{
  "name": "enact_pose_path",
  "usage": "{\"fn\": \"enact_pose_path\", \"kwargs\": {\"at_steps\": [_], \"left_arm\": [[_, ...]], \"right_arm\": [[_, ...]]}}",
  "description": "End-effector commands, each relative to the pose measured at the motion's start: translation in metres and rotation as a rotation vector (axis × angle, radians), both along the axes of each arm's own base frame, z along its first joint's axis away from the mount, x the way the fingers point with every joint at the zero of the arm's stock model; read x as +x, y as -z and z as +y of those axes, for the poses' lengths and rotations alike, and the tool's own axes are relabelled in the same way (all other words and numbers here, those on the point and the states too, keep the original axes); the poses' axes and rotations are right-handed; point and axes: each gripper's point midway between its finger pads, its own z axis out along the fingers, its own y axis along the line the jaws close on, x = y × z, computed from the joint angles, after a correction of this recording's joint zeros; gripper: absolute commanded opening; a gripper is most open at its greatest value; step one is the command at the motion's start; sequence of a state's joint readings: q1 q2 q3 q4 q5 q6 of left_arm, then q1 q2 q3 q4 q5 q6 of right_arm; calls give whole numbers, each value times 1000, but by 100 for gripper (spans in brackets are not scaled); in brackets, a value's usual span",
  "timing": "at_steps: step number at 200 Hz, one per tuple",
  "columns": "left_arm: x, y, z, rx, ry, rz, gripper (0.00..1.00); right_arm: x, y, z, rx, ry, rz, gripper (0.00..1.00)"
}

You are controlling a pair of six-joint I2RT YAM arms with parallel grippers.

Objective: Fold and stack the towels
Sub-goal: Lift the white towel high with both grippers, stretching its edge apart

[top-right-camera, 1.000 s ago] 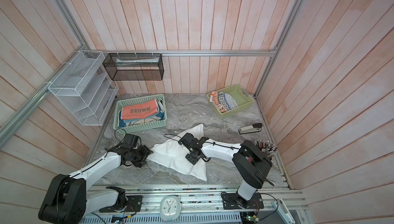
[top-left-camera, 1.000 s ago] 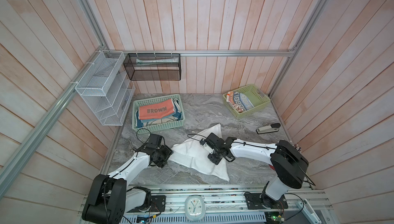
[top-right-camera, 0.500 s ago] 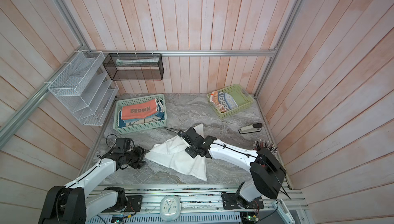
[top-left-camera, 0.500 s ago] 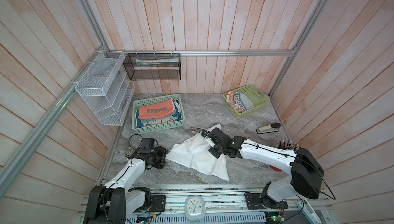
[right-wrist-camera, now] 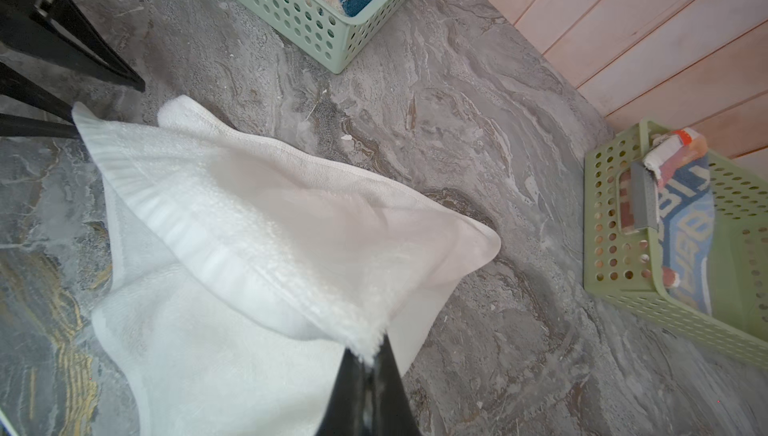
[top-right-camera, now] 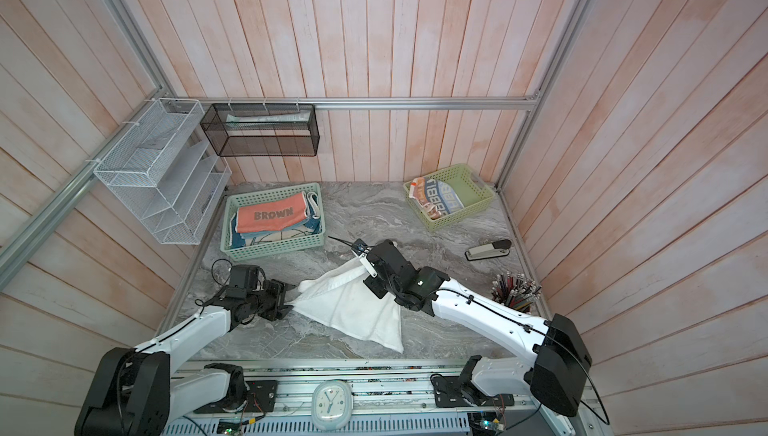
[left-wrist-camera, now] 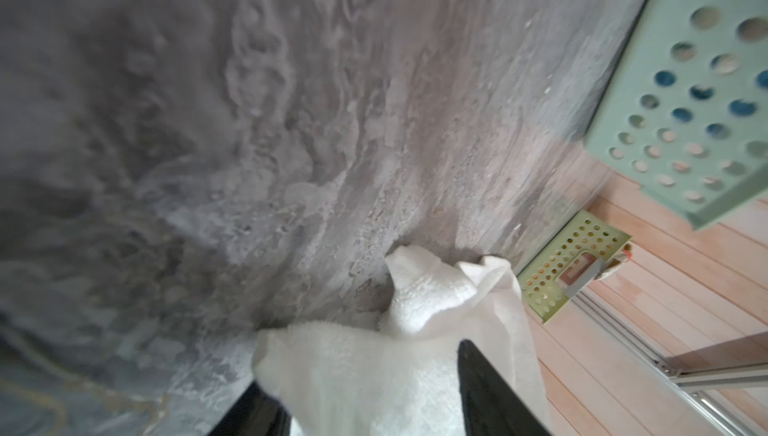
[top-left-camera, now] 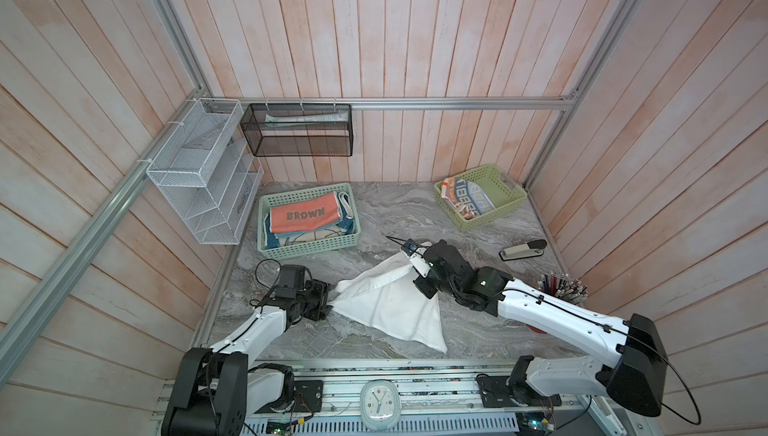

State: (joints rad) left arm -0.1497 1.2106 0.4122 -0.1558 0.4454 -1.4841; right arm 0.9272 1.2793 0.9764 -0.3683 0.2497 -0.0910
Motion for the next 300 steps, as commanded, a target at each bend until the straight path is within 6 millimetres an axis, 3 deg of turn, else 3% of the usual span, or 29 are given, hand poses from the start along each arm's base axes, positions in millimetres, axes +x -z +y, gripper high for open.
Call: {"fn": "enact_pose_path", "kwargs": {"at_steps": [1,19,34,48,78,112,133,153,172,193,219,248,274,300], "left_arm": [[9,-5,-18,-40,35,-32,52],[16,-14,-25,-50,63,-72,29],[27,-37,-24,1,103,-135,0],[47,-74,-19,92,139,-214,0],[94,-190,-23,290,311,-473,0],[118,-313,-30,405,394,-788,0],[113,-379,-39,424,441,-940,0],[94,-448,-46,487,456,-1095,0],[69,-506,-51,523,447,-1231,0],[41,-554,-57,528,439,-1363,0],[26,-583,-64,502,446,-1458,0],[25,-598,-70,483,445,-1511,0],[41,-592,-74,525,450,-1509,0],[70,-578,-78,619,462,-1491,0]], "right_arm": [[-2,-4,0,-2,0,1,0],[-2,-10,-4,3,16,-3,0],[2,-24,-15,9,79,-39,0],[7,-44,-27,16,134,-92,0],[21,-127,-55,36,227,-287,0],[27,-222,-84,120,314,-452,0],[15,-281,-92,229,302,-511,0],[-6,-328,-96,330,223,-556,0],[-21,-363,-106,371,192,-609,0],[-30,-397,-114,404,189,-637,0],[-40,-438,-130,441,209,-702,0],[-38,-469,-150,448,303,-765,0],[-20,-467,-153,362,404,-801,0],[12,-448,-138,247,440,-800,0]]}}
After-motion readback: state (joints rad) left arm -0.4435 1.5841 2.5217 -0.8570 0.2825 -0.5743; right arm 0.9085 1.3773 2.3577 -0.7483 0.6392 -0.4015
